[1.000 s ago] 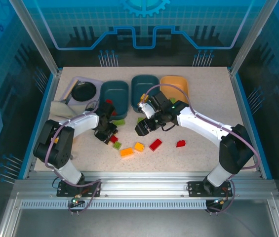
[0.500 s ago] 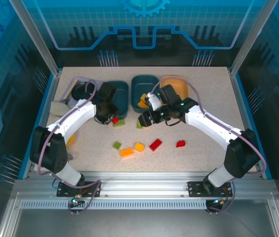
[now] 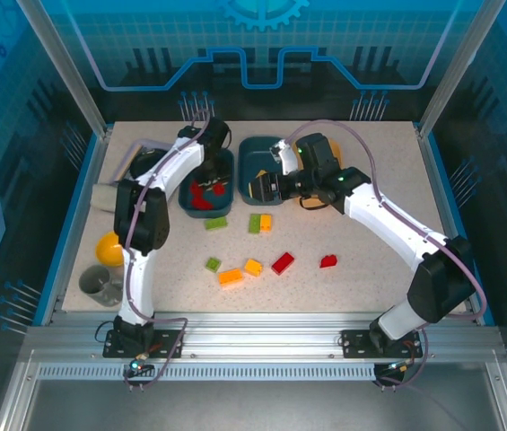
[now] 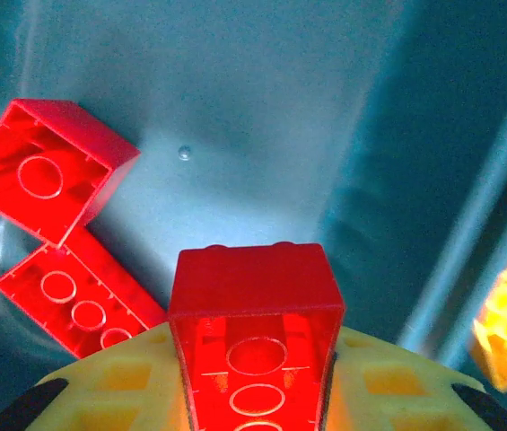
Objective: Sort the legos into containers by color
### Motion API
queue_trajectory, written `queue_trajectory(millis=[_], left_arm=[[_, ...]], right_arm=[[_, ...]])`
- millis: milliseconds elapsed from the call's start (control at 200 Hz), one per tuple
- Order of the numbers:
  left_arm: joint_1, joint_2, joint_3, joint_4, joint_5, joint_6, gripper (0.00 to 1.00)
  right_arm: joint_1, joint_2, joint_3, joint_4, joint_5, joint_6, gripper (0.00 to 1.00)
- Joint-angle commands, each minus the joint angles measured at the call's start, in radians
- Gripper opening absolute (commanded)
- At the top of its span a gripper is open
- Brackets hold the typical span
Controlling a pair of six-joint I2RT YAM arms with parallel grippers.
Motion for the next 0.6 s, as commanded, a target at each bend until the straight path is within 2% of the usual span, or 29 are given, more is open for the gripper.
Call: queue_trajectory(millis=[0, 265, 440, 590], left_arm=[[0.033, 0.015, 0.036, -0.058, -0.014, 0.048, 0.31], [0.041, 0.082, 0.039, -0.058, 0.004, 0.068, 0.42], [0.046, 0.063, 0.056, -0.062, 0.003, 0.077, 0.52], [0.045, 0.015, 0.091, -0.081, -0.003, 0.072, 0.57]], right_arm=[[-0.008, 0.008, 0.013, 0.002, -0.014, 0.015, 0.73], [-0.007, 0.002, -0.015, -0.018, 0.001, 0.018, 0.73], [-0.006, 0.008, -0.008, -0.046, 0.026, 0.003, 0.73], [0.021, 0.018, 0.016, -0.098, 0.077, -0.046, 0.73]])
